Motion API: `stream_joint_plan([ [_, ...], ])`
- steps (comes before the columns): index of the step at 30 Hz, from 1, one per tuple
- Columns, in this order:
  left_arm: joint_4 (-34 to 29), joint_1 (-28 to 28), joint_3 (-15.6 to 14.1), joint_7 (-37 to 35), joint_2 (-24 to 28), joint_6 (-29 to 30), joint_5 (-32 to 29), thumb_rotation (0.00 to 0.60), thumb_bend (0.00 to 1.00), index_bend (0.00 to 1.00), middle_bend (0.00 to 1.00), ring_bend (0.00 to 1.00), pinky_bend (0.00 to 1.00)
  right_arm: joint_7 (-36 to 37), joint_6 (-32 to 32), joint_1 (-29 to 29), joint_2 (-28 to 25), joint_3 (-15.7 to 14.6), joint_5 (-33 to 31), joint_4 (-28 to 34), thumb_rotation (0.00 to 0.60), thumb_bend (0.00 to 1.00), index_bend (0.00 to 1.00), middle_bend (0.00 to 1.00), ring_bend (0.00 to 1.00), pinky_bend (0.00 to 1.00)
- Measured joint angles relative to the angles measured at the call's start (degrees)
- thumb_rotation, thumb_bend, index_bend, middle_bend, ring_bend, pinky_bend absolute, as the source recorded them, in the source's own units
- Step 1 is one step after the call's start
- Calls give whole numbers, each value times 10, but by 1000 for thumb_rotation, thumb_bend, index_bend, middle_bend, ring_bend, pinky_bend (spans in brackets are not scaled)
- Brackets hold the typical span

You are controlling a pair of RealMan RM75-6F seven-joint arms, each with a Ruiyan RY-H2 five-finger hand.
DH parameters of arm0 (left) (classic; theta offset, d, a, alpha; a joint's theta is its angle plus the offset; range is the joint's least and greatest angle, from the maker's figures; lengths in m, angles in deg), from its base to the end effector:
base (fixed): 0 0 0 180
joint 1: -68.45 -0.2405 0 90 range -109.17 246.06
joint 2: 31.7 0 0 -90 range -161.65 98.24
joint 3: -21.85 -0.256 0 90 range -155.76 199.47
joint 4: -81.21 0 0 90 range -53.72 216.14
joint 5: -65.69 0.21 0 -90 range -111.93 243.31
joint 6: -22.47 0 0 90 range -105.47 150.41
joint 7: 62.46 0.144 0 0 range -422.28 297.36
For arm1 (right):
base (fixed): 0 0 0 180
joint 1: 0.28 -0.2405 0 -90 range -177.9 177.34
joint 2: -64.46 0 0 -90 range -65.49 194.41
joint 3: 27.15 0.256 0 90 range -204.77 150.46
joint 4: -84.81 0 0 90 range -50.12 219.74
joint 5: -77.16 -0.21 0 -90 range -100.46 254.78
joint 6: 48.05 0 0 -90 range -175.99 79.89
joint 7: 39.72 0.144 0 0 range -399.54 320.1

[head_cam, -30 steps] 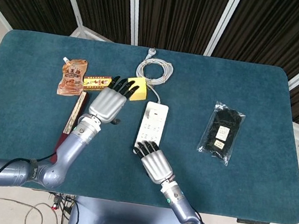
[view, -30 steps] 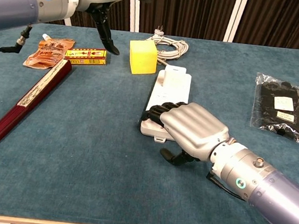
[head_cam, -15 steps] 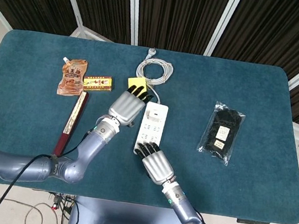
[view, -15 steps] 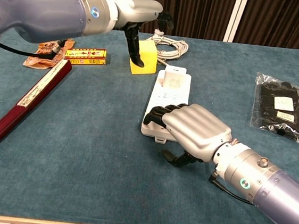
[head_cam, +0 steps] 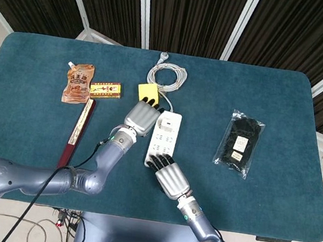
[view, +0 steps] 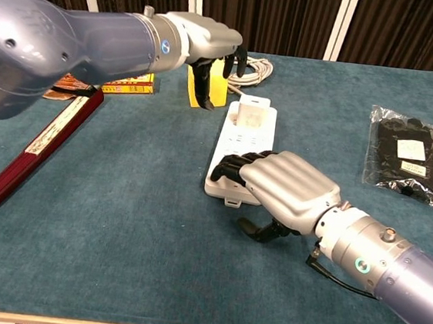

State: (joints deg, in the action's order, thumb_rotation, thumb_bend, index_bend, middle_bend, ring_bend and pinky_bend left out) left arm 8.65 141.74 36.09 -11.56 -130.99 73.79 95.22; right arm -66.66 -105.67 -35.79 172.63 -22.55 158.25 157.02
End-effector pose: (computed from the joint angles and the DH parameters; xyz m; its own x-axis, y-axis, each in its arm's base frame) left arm -0.0017 0.4124 -0.0627 0.7214 0.1365 0.6790 0.6546 -0.4543 -0.6042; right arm -0.1324 -0.2680 -0.1166 0.5752 -0.1937 0.7948 -0.7223 -0.5763 0.3823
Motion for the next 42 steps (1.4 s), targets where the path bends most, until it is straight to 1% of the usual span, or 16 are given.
stream_joint_plan([
  [7,44,14,-2,-2,-30,-14,1,600,194,279,310,172,223,11,2,0,0,-2,-3,-9,600,492,245,262,197,238],
  [13,78,24,-1,-4,-55,-27,-4,600,239,307,345,201,239,17,1,1,4,-6,-1,-14,600,493,245,262,197,238],
  [22,138,35,1,-8,-95,-35,7,600,250,315,346,201,239,22,-4,0,-3,-7,4,-12,600,492,247,262,197,238],
  [25,159,38,2,-11,-108,-41,10,600,271,318,346,201,239,23,-4,1,-6,-7,4,-12,600,493,249,263,197,238],
  [31,196,43,10,-18,-137,-52,14,600,318,334,356,201,239,27,-6,1,-10,-7,5,-12,600,492,250,265,197,238],
  [36,221,48,23,-32,-160,-53,28,600,375,371,390,201,249,30,-6,2,-14,-7,4,-12,600,492,250,265,197,238],
  [42,243,48,30,-39,-178,-48,45,600,382,383,403,201,250,33,-5,2,-17,-8,3,-9,600,492,249,266,197,238],
])
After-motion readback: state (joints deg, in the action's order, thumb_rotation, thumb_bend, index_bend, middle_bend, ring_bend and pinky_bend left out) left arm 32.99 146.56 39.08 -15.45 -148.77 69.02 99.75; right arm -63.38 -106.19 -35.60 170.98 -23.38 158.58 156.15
